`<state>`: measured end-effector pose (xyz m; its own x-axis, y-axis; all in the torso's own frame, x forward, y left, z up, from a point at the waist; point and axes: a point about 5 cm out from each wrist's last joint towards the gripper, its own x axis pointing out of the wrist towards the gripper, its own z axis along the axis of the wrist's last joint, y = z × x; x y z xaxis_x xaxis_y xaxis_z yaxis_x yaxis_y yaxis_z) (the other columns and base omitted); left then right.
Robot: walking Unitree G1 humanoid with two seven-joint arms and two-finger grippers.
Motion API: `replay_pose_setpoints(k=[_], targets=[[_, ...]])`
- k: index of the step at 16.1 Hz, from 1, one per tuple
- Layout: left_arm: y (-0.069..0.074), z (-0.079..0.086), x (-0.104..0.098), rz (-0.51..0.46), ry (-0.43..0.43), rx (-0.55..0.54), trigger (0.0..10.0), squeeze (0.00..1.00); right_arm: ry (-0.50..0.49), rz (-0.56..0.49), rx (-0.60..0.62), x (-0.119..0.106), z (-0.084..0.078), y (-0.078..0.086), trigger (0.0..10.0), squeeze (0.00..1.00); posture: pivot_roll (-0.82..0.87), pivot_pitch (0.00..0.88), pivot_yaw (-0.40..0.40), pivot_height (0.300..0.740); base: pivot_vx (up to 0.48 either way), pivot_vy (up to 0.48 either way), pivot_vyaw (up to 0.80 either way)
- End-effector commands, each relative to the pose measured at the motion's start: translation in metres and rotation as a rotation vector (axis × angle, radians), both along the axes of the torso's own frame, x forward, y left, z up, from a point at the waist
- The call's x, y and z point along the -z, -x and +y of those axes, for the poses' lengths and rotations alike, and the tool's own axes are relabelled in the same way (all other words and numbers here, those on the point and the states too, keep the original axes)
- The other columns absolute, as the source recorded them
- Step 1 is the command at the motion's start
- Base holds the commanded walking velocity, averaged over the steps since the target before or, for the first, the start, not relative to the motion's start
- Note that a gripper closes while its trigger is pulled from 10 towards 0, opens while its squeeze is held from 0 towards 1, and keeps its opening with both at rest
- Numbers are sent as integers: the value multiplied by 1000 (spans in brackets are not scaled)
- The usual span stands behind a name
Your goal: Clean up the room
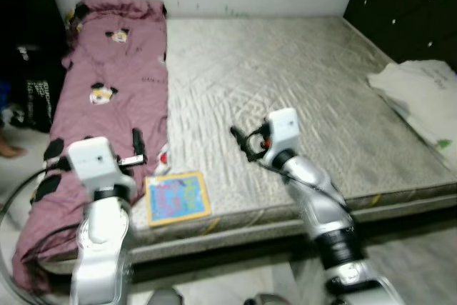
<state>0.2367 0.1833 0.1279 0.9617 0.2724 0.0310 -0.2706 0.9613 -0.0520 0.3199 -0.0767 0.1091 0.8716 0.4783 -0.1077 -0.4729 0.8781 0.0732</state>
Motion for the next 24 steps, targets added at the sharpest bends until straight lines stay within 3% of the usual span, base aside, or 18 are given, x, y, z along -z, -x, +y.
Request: replay_pose_setpoints(k=[1,4,12,13,15,17,20,21,24], targets=[[-1,-1,-2,-5,-2,1,10000,0,5,-29,-7,-8,-1,-3,10000,0,51,0,-57,740,0,480,0],[-1,-1,-2,-1,-19,-6,10000,0,8,-28,-8,-7,-1,-3,10000,0,51,0,-56,740,0,480,0],[1,-2,-5,-26,-54,6,10000,0,1,-45,11,-9,-4,-2,10000,0,53,0,-58,740,0,0,0],[3,-1,-5,-31,-55,1,10000,0,-44,-112,55,-20,-11,-1,10000,0,55,0,-57,740,0,0,0],[13,9,-3,-17,-94,-48,10000,0,-24,-164,147,-27,-31,3,10000,0,48,0,-54,740,0,0,0],[26,23,5,37,-136,-120,10000,0,85,-229,241,-29,-49,5,10000,0,33,0,-49,740,0,0,0],[39,26,13,71,-146,-61,10000,0,55,-209,388,-27,-68,11,10000,0,20,0,-42,740,0,0,0],[40,24,15,76,-135,-58,10000,0,25,-158,384,-21,-69,15,10000,0,15,0,-39,740,0,0,0],[38,21,15,73,-129,-51,10000,0,7,-139,375,-18,-68,18,10000,0,13,0,-33,740,0,0,0]])
